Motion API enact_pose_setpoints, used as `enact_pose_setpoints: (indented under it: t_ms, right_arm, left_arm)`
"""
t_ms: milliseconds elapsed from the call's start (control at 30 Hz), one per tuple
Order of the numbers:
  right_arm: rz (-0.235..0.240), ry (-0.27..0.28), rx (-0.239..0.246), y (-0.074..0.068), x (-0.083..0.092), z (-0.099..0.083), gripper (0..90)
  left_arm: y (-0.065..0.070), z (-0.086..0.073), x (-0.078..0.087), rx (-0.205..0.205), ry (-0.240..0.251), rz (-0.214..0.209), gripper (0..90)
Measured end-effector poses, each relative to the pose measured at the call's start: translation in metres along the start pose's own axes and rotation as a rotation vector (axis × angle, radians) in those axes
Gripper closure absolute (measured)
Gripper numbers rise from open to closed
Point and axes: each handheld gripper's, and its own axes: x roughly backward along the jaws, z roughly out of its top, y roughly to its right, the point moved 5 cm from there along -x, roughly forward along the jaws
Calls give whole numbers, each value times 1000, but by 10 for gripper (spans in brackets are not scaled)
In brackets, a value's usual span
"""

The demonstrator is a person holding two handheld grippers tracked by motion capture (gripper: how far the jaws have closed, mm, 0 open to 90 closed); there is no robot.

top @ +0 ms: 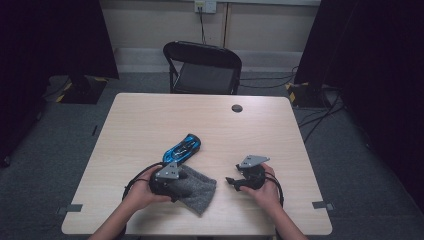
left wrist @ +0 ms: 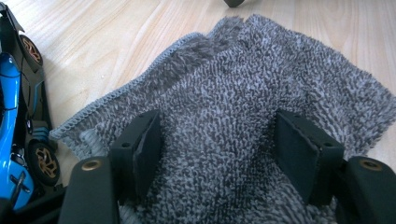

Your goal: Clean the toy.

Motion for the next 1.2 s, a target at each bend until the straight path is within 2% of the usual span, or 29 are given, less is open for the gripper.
enact_pose_setpoints:
  t_ms: [133,300,500,567,633,667,700,767,833,867,933,1067,1133,1200]
  right_arm:
    - [8,-2,5,0,-1,0,299]
    - [17,-7,12,-2,-1,0,266]
    - [20,-14,19,-3,-2,1,219]
    - [44,-25,39,-5,-3,0,149]
    - [42,-28,38,-6,-4,1,147]
    - [38,-28,32,-6,-4,1,145]
    - [37,-28,31,-6,-4,1,145]
    - [35,-28,29,-5,-4,1,146]
    - [27,-30,24,-5,-5,2,144]
    - [22,-28,20,-4,-6,2,146]
    - [14,-28,12,-4,-7,3,149]
    - [8,-10,-14,-5,-9,7,258]
    - [22,-11,-11,-5,-13,11,286]
    - [22,-7,4,-4,-16,20,280]
  left_arm:
    - [1,-2,-1,-8,14,13,331]
    - [1,-2,-2,-8,1,21,364]
    - [2,0,-1,19,-29,30,578]
    - [3,1,0,56,-37,44,629]
    - [3,3,1,109,-50,50,655]
    - [3,4,3,181,-58,46,670]
    - [3,5,5,212,-64,44,678]
    - [3,6,10,246,-77,47,684]
    - [1,7,21,258,-74,69,692]
    - [0,7,25,272,-57,74,694]
    - [-3,7,38,337,-15,80,693]
    - [-13,-1,64,402,36,157,693]
    - [-16,-7,75,420,58,174,693]
    - [-19,-13,83,417,52,200,693]
